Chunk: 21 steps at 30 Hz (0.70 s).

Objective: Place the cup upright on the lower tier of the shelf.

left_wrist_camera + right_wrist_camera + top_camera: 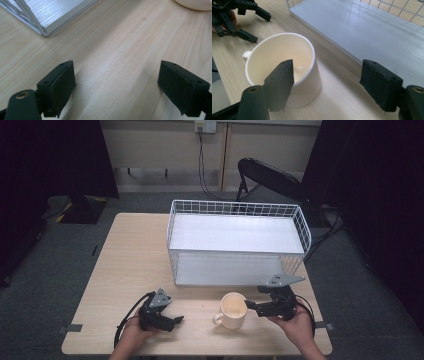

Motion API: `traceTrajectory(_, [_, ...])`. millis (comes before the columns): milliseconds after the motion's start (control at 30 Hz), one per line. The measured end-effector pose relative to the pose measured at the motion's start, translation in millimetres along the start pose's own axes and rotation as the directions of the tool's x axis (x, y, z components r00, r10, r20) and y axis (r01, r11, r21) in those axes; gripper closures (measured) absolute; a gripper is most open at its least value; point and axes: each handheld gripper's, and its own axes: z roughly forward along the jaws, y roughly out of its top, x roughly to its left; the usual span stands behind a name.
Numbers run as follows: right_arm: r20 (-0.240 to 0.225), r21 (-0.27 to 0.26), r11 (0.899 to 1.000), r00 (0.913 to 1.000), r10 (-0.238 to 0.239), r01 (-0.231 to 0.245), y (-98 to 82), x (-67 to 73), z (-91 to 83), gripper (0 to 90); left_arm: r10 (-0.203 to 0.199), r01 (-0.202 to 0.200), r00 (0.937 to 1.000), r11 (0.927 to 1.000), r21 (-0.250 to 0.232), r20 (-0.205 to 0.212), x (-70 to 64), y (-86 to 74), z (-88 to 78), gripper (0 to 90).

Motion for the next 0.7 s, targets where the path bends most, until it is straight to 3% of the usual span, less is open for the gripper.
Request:
traceTrajectory(200, [-0.044,-0.009,0.999,0.9983,0.038,-0.038,3.4,3.4,10.4,33.0,-0.002,0.002,1.0,1.0,0.0,0.0,-0.1,0.0,0.0,13.9])
traceTrajectory(400, [-0.065,-0.011,0.999,0.9968,0.047,-0.048,0.4,7.6,21.2,44.8,-0.002,0.002,1.0,1.0,-0.001,0.0,-0.1,0.0,0.0,13.9])
traceTrajectory(533, [-0.067,0.007,0.999,0.997,0.04,-0.04,-0.9,11.9,28.4,51.5,0.0,0.0,1.0,1.0,-0.001,0.0,0.0,0.0,0.0,13.9])
traceTrajectory(700, [-0.017,0.054,0.998,0.9991,0.039,-0.038,-2.5,14.0,36.1,60.2,0.0,0.0,1.0,1.0,0.001,0.001,0.0,0.0,0.0,13.8])
